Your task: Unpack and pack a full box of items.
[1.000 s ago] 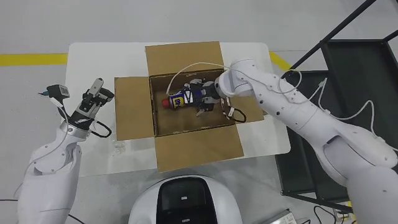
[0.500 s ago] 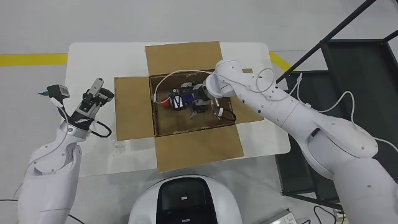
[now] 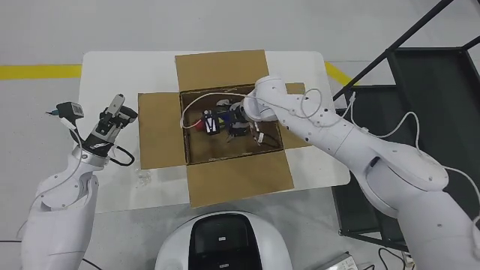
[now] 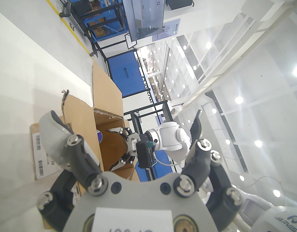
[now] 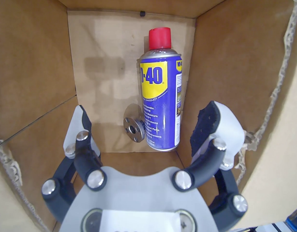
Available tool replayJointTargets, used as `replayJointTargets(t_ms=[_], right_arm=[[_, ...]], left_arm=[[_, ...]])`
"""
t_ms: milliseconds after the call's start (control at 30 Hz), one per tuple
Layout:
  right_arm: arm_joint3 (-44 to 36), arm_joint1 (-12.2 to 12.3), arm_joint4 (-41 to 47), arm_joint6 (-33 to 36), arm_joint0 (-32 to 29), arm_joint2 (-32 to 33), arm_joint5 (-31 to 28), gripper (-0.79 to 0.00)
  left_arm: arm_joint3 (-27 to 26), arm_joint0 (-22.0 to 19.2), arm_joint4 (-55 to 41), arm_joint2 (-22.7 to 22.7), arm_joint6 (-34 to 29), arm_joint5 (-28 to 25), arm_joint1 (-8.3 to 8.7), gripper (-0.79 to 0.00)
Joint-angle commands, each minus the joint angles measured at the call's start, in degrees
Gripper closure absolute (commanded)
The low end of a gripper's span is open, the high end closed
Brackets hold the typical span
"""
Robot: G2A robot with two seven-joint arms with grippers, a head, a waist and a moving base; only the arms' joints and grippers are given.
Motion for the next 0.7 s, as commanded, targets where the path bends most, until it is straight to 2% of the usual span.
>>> replayJointTargets(t_ms=[0,367,667], right_arm=[[2.6,-1.5,-0.1,-0.5,0.5,-0.7,-0.4,-0.785],[18.8,-9.8,-2.3,-5.3,3.8,-3.5,-2.6,-0.785],[28.1,-15.2,-4.7,-8.5,4.4,-4.9,-3.2,-0.73]], left_arm=[[0.0,0.0,0.0,0.0,0.0,0.0,0.0,-0.785],[0.0,0.0,0.0,0.0,0.0,0.0,0.0,-0.785],[0.0,0.0,0.0,0.0,0.0,0.0,0.0,-0.785]])
